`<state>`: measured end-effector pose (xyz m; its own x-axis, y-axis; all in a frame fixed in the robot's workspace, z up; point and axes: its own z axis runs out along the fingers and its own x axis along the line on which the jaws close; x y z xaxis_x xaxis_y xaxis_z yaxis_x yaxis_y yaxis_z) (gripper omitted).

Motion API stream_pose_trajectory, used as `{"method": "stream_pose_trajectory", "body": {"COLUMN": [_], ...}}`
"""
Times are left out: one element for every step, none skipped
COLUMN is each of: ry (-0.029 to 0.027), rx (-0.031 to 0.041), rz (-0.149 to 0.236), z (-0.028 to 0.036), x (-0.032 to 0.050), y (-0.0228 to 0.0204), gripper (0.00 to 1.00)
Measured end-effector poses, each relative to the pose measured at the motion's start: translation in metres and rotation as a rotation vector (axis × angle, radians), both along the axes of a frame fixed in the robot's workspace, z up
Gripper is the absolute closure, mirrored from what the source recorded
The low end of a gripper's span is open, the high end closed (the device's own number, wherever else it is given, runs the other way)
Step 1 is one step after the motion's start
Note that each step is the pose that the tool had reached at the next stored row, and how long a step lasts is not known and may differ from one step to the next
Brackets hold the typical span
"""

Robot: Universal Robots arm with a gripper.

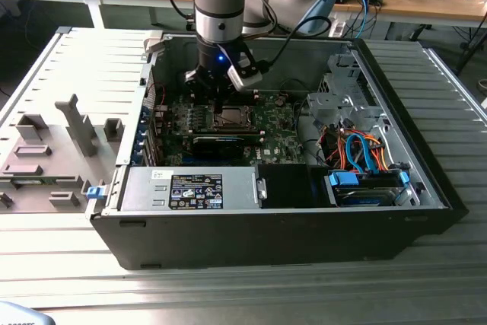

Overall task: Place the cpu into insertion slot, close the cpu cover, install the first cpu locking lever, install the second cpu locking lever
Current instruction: 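Install the first cpu locking lever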

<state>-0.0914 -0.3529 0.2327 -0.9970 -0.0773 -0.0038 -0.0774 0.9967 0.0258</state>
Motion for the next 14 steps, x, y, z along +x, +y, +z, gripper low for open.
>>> {"method": "stream_pose_trajectory", "body": {"ry": [0.0,0.0,-0.0001,0.0,-0.0001,0.0,0.0,0.0,0.0,0.0,0.0,0.0,0.0,0.0], "rx": [0.0001,0.0001,0.0001,0.0001,0.0,0.0,0.0,0.0,0.0,0.0001,0.0,0.0001,0.0001,0.0001], "rz": [0.0,0.0,0.0,0.0,0.0,0.0,0.0,0.0,0.0,0.0,0.0,0.0,0.0,0.0], "z": [0.0,0.0,0.0,0.0,0.0,0.0,0.0,0.0,0.0,0.0,0.0,0.0,0.0,0.0], "x": [-0.0002,-0.0005,-0.0007,-0.0009,-0.0011,-0.0014,-0.0018,-0.002,-0.0022,-0.0025,-0.0026,-0.0029,-0.0031,-0.0034], "y": [0.0,0.0,0.0,0.0,0.0,0.0,0.0,0.0,0.0,0.0,0.0,0.0,0.0,0.0], "gripper": [0.89,0.89,0.89,0.89,0.89,0.89,0.89,0.89,0.89,0.89,0.89,0.89,0.89,0.89]}}
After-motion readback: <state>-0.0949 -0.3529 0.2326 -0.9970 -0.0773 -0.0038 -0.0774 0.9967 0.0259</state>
